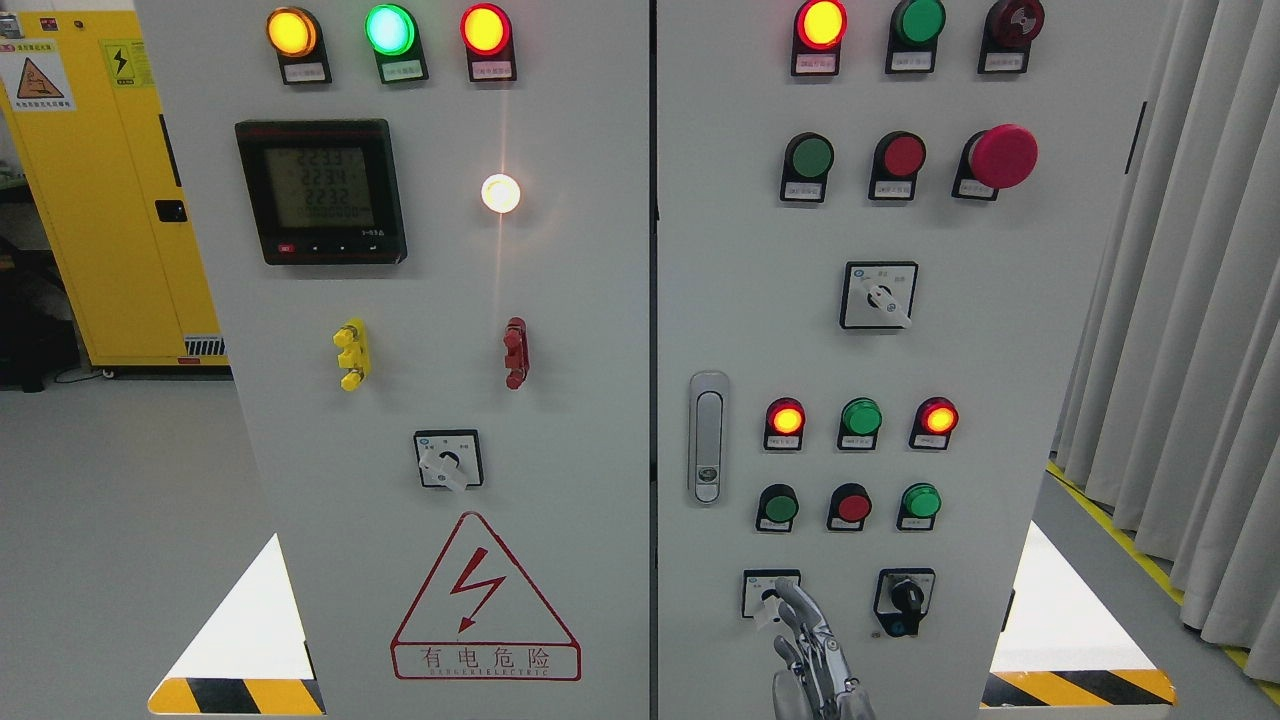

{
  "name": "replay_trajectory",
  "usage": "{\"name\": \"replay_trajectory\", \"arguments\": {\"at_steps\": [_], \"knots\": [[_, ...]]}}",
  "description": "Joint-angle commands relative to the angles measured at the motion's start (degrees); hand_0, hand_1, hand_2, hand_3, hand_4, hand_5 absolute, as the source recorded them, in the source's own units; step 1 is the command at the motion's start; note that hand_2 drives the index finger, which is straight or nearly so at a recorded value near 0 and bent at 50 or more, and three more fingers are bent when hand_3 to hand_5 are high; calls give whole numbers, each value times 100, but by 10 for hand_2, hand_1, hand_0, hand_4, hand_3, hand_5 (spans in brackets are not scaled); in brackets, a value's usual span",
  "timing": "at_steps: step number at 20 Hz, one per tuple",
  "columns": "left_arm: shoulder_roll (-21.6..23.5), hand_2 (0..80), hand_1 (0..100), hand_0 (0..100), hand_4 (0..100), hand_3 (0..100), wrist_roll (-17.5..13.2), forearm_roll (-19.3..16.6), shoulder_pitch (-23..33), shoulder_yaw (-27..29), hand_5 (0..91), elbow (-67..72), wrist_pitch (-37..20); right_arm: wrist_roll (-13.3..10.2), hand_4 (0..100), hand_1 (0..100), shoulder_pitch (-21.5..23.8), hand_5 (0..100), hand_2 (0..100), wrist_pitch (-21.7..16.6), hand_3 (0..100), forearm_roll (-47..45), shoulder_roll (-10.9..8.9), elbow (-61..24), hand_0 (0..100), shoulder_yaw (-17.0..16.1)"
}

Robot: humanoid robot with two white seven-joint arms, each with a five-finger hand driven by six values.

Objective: Release door handle
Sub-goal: 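Raise the right hand toward the silver door handle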

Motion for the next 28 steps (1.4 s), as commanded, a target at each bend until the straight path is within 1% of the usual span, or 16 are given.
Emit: {"name": "replay_trajectory", "arguments": {"at_steps": [1, 7, 9, 10, 11, 12, 13, 14, 15, 16, 17, 18, 20, 24, 28], "knots": [[0, 0, 556, 120, 0, 0, 3, 0, 0, 1, 0, 0, 5, -42, 0, 195, 2, 0, 0, 28, 35, 12, 5, 1, 439, -20], [0, 0, 556, 120, 0, 0, 3, 0, 0, 1, 0, 0, 5, -59, 0, 198, -16, 0, 0, 98, 49, 39, 5, 1, 439, -29], [0, 0, 556, 120, 0, 0, 3, 0, 0, 1, 0, 0, 5, -59, 134, 258, -95, 0, 0, 247, 136, 187, 5, 1, 365, -46], [0, 0, 556, 120, 0, 0, 3, 0, 0, 1, 0, 0, 5, -51, 134, 258, -191, 0, 0, 265, 136, 353, 5, 9, 365, -46], [0, 0, 556, 120, 0, 0, 3, 0, 0, 1, 0, 0, 5, -50, 421, 326, -288, 269, 0, 274, 315, 590, 5, 18, 350, -46], [0, 0, 556, 120, 0, 0, 3, 0, 0, 1, 0, 0, 5, -59, 661, 396, -376, 583, 0, 292, 574, 967, 5, 44, 344, -46], [0, 0, 556, 120, 0, 0, 3, 0, 0, 1, 0, 0, 5, -59, 766, 395, -455, 732, 0, 361, 666, 1414, 5, 71, 400, -72], [0, 0, 556, 120, 0, 0, 3, 0, 0, 1, 0, 0, 5, -59, 899, 425, -525, 900, 0, 458, 799, 1871, 5, 88, 472, -64], [0, 0, 556, 120, 0, 0, 3, 0, 0, 1, 0, 0, 5, -68, 969, 445, -552, 1000, 0, 494, 892, 2337, 5, 97, 571, -46], [0, 0, 556, 120, 0, 0, 3, 0, 0, 1, 0, 0, 5, -85, 998, 452, -587, 1000, 0, 494, 936, 2846, 5, 106, 595, -20], [0, 0, 556, 120, 0, 0, 3, 0, 0, 1, 0, 0, 5, -94, 1000, 453, -613, 1000, 0, 494, 939, 3408, 13, 132, 611, -11], [0, 0, 556, 120, 0, 0, 3, 0, 0, 1, 0, 0, 5, -112, 1000, 460, -640, 1000, 0, 485, 999, 3971, 13, 158, 619, -2], [0, 0, 556, 120, 0, 0, 3, 0, 0, 1, 0, 0, 5, -112, 1000, 455, -745, 1000, 0, 494, 1000, 4843, 13, 211, 634, 33], [0, 0, 556, 120, 0, 0, 3, 0, 0, -8, 0, 0, 5, -121, 1000, 450, -1166, 1000, 0, 520, 1000, 5697, 22, 501, 642, 42], [0, 0, 556, 120, 0, 0, 3, 0, 0, 1, 0, 0, 5, -200, 1000, 457, -1378, 1000, 0, 573, 1000, 6724, 22, 703, 613, 50]]}}
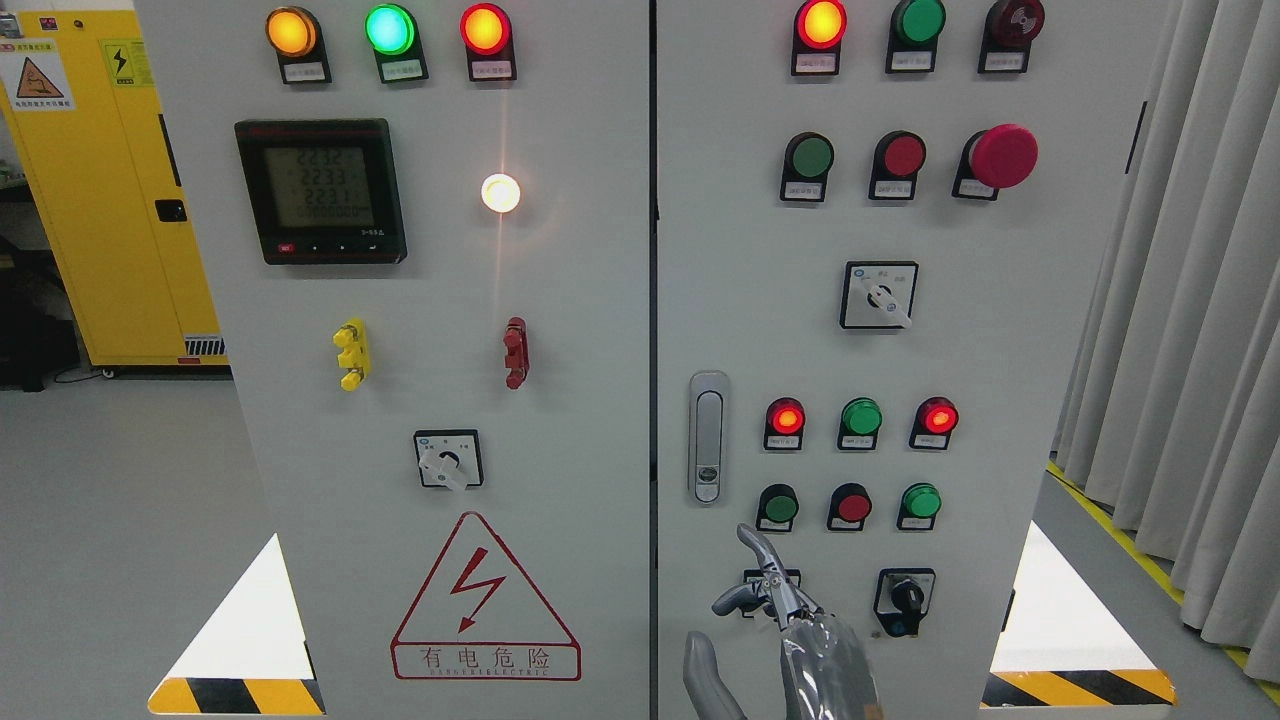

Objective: Release door handle

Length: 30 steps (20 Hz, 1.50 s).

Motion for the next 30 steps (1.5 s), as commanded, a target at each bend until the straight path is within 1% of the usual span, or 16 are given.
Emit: {"name": "replay_trajectory", "arguments": {"at_steps": [1, 2, 5, 11, 19, 20, 22, 30], "knots": [[0, 0, 556, 120, 0, 0, 3, 0, 0, -8, 0, 0, 5, -116, 1000, 457, -431, 1000, 0, 146, 1000, 1736, 9, 500, 608, 37], [0, 0, 556, 120, 0, 0, 3, 0, 0, 1, 0, 0, 5, -186, 1000, 456, -493, 1000, 0, 260, 1000, 1852, 18, 588, 606, 46], [0, 0, 556, 120, 0, 0, 3, 0, 0, 1, 0, 0, 5, -196, 1000, 452, -546, 1000, 0, 577, 1000, 1932, 18, 694, 604, 265], [0, 0, 556, 120, 0, 0, 3, 0, 0, 1, 0, 0, 5, -205, 1000, 442, -643, 1000, 0, 621, 1000, 2204, 18, 976, 623, 362], [0, 0, 556, 120, 0, 0, 3, 0, 0, 1, 0, 0, 5, -205, 1000, 422, -880, 1000, 0, 639, 1000, 2222, 18, 1195, 650, 310], [0, 0, 556, 120, 0, 0, 3, 0, 0, -8, 0, 0, 5, -205, 1000, 421, -915, 1000, 0, 674, 1000, 2231, 18, 1239, 650, 301], [0, 0, 556, 120, 0, 0, 3, 0, 0, 1, 0, 0, 5, -205, 1000, 418, -968, 1000, 0, 910, 1000, 2266, 18, 1257, 649, 301], [0, 0, 556, 120, 0, 0, 3, 0, 0, -8, 0, 0, 5, -205, 1000, 411, -1003, 1000, 0, 955, 1000, 2275, 18, 1327, 649, 310]]}}
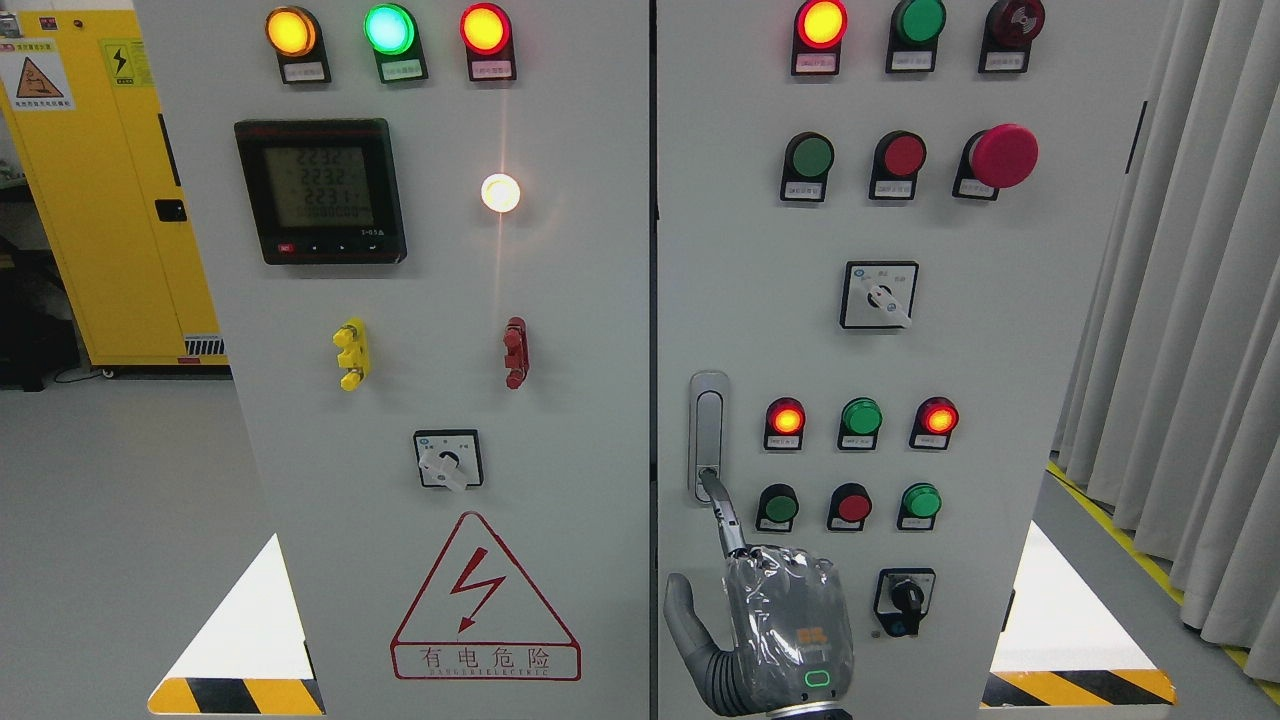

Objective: Release door handle

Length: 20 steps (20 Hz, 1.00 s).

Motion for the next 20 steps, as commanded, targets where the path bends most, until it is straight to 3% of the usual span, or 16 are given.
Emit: {"name": "replay_trajectory", "arguments": {"at_steps": [1, 20], "knots": [[0, 0, 556, 120, 0, 0, 3, 0, 0, 1, 0, 0, 5, 7, 1000, 410, -51, 1000, 0, 26, 1000, 27, 2, 218, 648, 16], [0, 0, 556, 120, 0, 0, 3, 0, 0, 1, 0, 0, 5, -20, 1000, 400, -174, 1000, 0, 105, 1000, 27, 10, 288, 646, -11]]}}
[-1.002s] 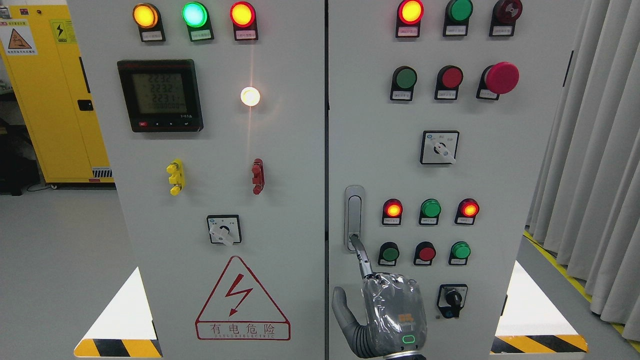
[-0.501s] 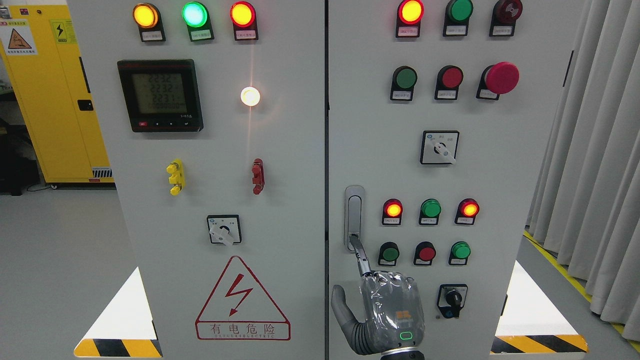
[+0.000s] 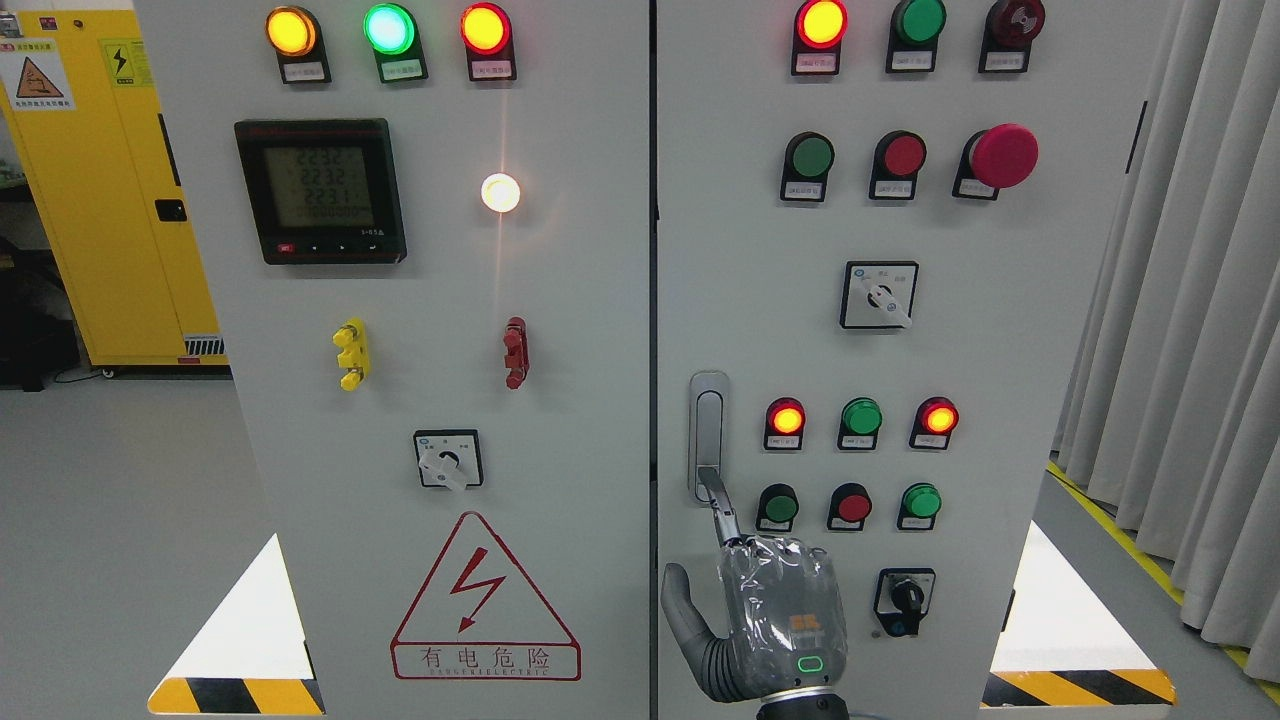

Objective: Release door handle

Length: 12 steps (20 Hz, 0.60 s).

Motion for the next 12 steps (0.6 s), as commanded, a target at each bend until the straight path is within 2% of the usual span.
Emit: {"name": "replay_trajectory", "arguments": {"at_steps": [1, 12], "knots": [[0, 0, 556, 120, 0, 0, 3, 0, 0, 2, 0, 0, 4, -3, 1000, 400, -12, 1000, 0, 20, 1000, 2, 4, 86, 646, -8], [0, 0, 556, 120, 0, 0, 3, 0, 0, 2, 0, 0, 4, 32, 1000, 398, -29, 1000, 3, 37, 1000, 2, -5, 130, 647, -8]]}}
